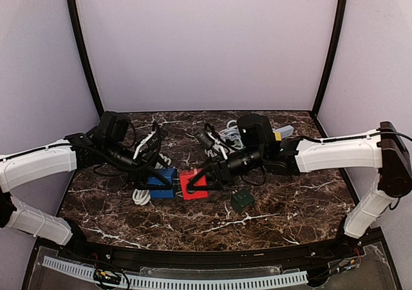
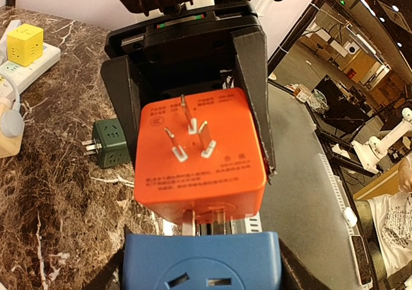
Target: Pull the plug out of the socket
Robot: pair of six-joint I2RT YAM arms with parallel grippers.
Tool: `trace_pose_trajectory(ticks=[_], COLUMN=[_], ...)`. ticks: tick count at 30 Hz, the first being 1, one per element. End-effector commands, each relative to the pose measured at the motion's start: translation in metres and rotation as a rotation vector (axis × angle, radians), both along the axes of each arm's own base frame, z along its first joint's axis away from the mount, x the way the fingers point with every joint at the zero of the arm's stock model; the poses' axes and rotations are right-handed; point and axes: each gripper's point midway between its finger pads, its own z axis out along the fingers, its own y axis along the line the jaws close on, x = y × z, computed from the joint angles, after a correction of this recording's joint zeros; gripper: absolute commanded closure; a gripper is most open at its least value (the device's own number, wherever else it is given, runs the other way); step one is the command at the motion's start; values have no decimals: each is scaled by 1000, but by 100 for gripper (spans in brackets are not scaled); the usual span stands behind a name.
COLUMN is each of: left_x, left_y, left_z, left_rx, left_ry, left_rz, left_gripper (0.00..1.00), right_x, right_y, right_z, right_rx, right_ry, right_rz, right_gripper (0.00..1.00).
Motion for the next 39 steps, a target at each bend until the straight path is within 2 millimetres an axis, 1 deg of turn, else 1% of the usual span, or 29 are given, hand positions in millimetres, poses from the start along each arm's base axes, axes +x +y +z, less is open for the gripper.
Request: trace_pose_trajectory(ticks=[1, 8, 13, 16, 17, 18, 19, 22, 24, 27, 29, 34, 39], left_x=[8, 10, 13, 26, 34, 37, 45, 59, 66, 71, 72, 73, 73], left_y=[3, 3, 4, 10, 14, 17, 22, 36, 43, 49, 52, 54, 52], left_z=[18, 17, 18, 15, 13, 15, 14, 21, 25, 28, 29, 29, 27], left_rx=[-43, -37, -25, 24, 47, 52, 69, 67, 66, 60, 63, 67, 63], left_ry=[-85, -92, -107, -172, -194, -209, -223, -250, -260, -262, -267, -278, -258], left_rz=[16, 28, 49, 130, 172, 195, 238, 316, 356, 380, 391, 400, 385], left_gripper=[99, 99, 99, 99, 99, 99, 99, 99, 99, 99, 99, 99, 99], right_x=[-22, -20, -15, -7, -3, 2, 7, 22, 28, 29, 29, 38, 39], right_y=[-2, -4, -6, -12, -14, -18, -22, -36, -45, -56, -67, -114, -162], right_z=[26, 27, 27, 25, 26, 21, 18, 0, -10, -23, -31, -63, -92], right_rx=[59, 59, 50, 24, 15, -21, -57, -198, -277, -374, -436, -643, -833], right_ry=[15, 6, -8, -31, -47, -53, -68, -89, -94, -89, -74, -32, 33], right_rz=[114, 94, 51, -15, -45, -80, -117, -233, -287, -345, -394, -582, -714], right_gripper=[100, 100, 100, 100, 100, 100, 100, 100, 100, 100, 100, 100, 100])
